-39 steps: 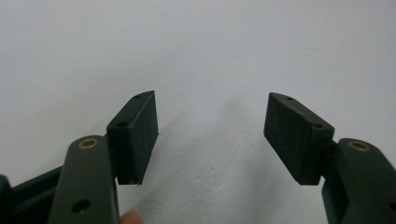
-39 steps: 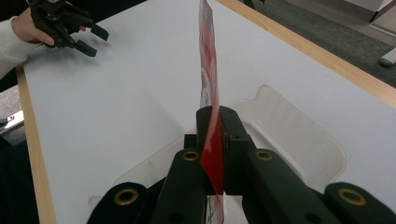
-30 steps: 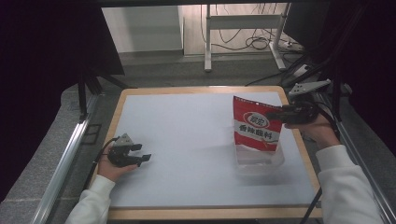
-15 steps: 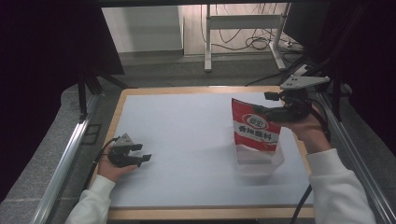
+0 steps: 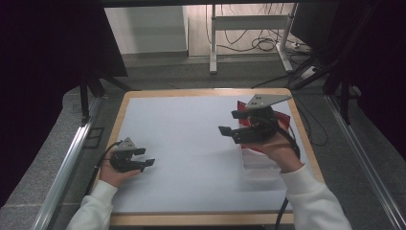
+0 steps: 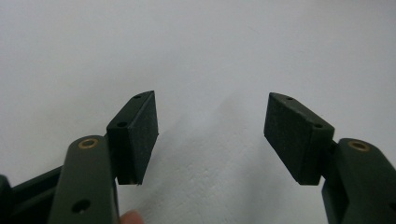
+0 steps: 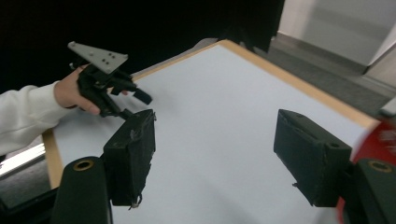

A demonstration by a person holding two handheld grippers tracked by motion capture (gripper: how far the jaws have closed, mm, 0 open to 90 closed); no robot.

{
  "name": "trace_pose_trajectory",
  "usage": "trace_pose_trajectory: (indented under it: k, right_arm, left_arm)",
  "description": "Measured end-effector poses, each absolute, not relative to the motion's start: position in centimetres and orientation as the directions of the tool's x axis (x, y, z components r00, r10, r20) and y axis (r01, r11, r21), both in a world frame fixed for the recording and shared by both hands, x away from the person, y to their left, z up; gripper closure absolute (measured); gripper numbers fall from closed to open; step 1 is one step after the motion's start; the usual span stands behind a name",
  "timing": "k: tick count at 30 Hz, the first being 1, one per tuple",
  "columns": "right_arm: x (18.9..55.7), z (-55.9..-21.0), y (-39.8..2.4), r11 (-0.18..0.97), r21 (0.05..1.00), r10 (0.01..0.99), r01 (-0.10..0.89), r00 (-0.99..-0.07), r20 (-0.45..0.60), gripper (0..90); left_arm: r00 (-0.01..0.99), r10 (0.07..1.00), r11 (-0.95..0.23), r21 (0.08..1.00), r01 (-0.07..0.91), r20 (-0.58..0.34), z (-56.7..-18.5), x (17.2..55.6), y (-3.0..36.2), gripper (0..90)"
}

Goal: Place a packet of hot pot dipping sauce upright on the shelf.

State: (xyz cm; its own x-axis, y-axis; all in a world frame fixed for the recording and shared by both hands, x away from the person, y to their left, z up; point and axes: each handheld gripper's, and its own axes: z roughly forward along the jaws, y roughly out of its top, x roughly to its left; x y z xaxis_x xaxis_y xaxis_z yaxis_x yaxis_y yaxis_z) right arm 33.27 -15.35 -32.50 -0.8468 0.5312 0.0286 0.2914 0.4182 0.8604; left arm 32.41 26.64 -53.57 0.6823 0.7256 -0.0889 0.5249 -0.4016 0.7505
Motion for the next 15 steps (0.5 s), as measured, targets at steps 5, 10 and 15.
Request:
trace_pose_trajectory:
  k: [5, 10, 15]
  right_arm:
    - [32.6, -35.0, -13.3, 0.445, 0.845, 0.504, 0.296, -0.863, 0.037, 27.5]
    - [32.3, -38.8, -11.5, 0.44, 0.834, 0.493, 0.333, -0.866, 0.087, 29.5]
    - [32.4, -41.2, -10.8, 0.445, 0.823, 0.496, 0.353, -0.863, 0.101, 29.4]
  left_arm:
    - [0.685, 0.723, -0.402, 0.752, 0.523, -0.089, -53.5, 32.3, 26.6, 34.9]
    - [0.687, 0.721, -0.406, 0.748, 0.524, -0.09, -53.6, 32.3, 26.5, 35.0]
    - [0.685, 0.724, -0.404, 0.751, 0.522, -0.087, -53.4, 32.1, 26.6, 34.9]
